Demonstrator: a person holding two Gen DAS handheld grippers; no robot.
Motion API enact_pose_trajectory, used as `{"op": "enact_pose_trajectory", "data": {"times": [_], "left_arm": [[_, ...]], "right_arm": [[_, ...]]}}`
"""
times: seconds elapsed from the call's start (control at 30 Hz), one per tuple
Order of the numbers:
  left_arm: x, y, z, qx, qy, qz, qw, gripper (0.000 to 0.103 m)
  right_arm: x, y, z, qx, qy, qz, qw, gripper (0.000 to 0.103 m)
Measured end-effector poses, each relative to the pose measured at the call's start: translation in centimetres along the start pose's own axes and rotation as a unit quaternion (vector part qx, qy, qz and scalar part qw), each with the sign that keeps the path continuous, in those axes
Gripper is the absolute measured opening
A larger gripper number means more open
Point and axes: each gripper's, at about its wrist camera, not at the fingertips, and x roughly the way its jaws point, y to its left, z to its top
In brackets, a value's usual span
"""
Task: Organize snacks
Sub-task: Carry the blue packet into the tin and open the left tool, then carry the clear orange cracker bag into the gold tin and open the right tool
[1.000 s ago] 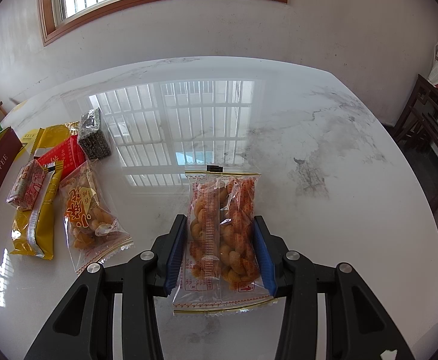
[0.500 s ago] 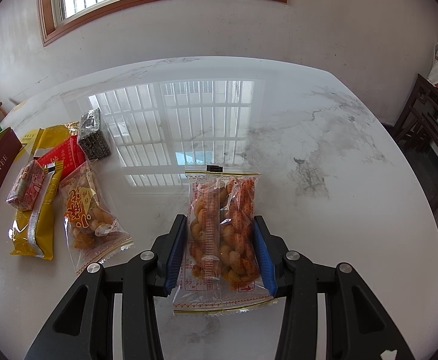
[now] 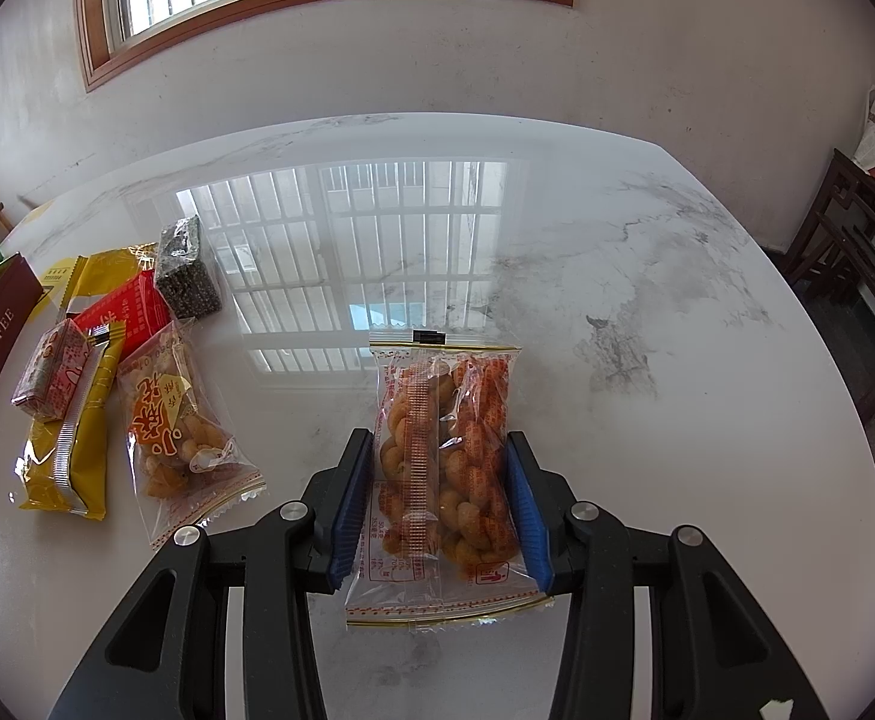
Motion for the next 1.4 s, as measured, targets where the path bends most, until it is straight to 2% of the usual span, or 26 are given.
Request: {"op": "enact_pose_trajectory", "data": {"times": [0.13,0.33,0.53,0.73,0.87,0.97,1.03,1.2,1.4], "left_arm": [[-2.0,0.0,-0.6,-0.003,-0.022,0.007,0.9997,0.071],[-4.7,-0.3,-2.7,-0.001,-0.046,0.049,0.9977,0.071],[-6.0,-0.1,-5.0,-0.021,-0.053,0.043,0.9975,0.071],[-6.2,0.0,-6.7,-0.028,-0.052,0.052,0.9969,0.071],[-6.3,0.6,-7.0,-0.045,-0.052,0.040,0.9968,0.072],[-6.4,1.1,-7.2,-0.062,-0.052,0.038,0.9960,0.072],[-6.4,1.7,-7.5,-0.078,-0.048,0.030,0.9953,0.077],[-7.0,3.2,-8.4,-0.096,-0.049,0.033,0.9936,0.081],[-8.1,5.0,-9.3,-0.109,-0.059,0.055,0.9908,0.085]], "right_arm": [[0.0,0.1,0.0,0.000,0.000,-0.001,1.000,0.040],[-0.4,0.3,-0.2,0.010,0.000,-0.012,1.000,0.037],[-1.2,0.3,-0.6,0.037,0.007,-0.019,0.999,0.037],[-4.1,0.9,0.0,0.047,-0.018,-0.014,0.999,0.037],[-6.3,4.2,1.1,0.008,-0.040,0.013,0.999,0.037],[-7.7,7.9,1.9,-0.027,-0.053,0.052,0.997,0.037],[-8.5,10.9,2.3,-0.054,-0.056,0.082,0.994,0.037],[-10.0,18.9,1.9,-0.120,-0.054,0.161,0.978,0.037],[-10.2,26.2,1.3,-0.180,-0.041,0.212,0.960,0.037]]}}
